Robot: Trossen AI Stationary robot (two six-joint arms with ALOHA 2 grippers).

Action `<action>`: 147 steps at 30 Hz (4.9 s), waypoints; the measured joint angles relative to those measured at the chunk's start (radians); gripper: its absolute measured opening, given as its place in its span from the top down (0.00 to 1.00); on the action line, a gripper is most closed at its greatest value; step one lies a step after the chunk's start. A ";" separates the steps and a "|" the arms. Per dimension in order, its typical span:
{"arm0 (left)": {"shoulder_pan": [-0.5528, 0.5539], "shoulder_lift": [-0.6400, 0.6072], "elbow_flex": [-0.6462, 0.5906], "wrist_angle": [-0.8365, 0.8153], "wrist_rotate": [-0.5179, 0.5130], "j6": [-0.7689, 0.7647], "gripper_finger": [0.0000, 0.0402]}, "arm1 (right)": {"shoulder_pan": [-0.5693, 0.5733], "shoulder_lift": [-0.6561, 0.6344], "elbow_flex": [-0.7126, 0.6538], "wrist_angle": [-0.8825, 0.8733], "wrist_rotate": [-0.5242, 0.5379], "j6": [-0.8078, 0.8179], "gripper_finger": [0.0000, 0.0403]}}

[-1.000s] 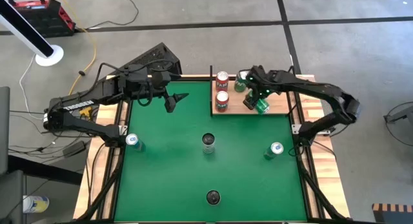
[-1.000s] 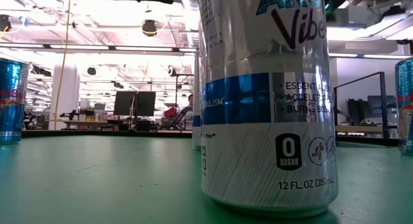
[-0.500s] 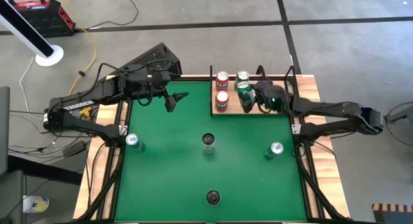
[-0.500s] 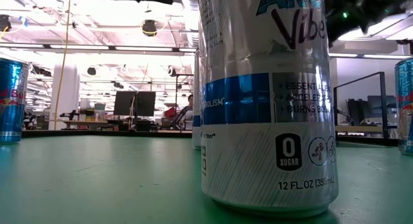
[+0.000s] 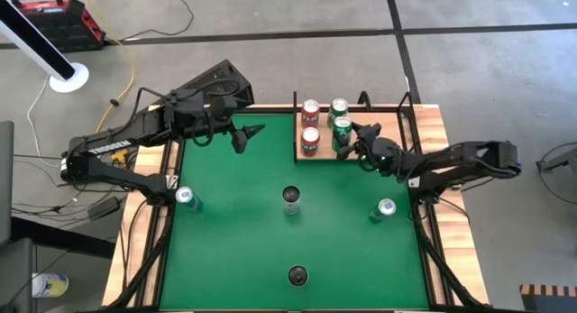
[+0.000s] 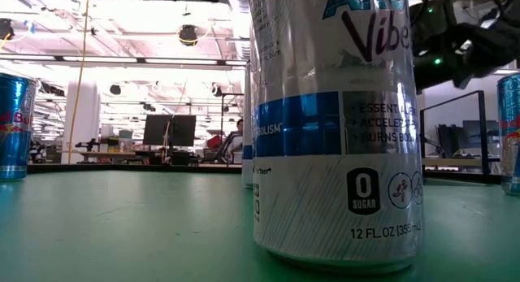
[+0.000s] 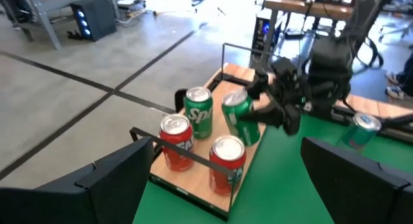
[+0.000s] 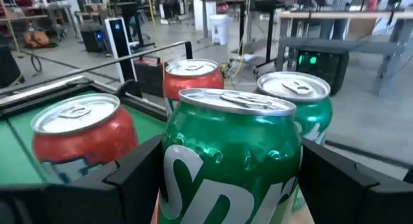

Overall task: Place canned beverage on shelf
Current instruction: Put the green soda can on the shelf aligned with the other green soda can

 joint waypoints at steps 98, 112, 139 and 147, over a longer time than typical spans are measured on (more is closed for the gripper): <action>0.020 0.000 -0.049 -0.027 0.081 0.041 0.06 | -0.255 0.309 1.117 -1.816 -0.690 -0.717 0.09; 0.020 0.000 -0.049 -0.027 0.042 0.041 0.06 | -0.303 0.365 1.118 -1.815 -0.700 -0.759 0.09; 0.020 0.000 -0.049 -0.027 0.035 0.062 0.06 | -0.303 0.359 1.120 -1.898 -0.694 -0.453 0.25; 0.020 0.000 -0.049 -0.027 0.035 0.075 0.06 | -0.287 0.358 1.121 -1.939 -0.644 -0.302 0.25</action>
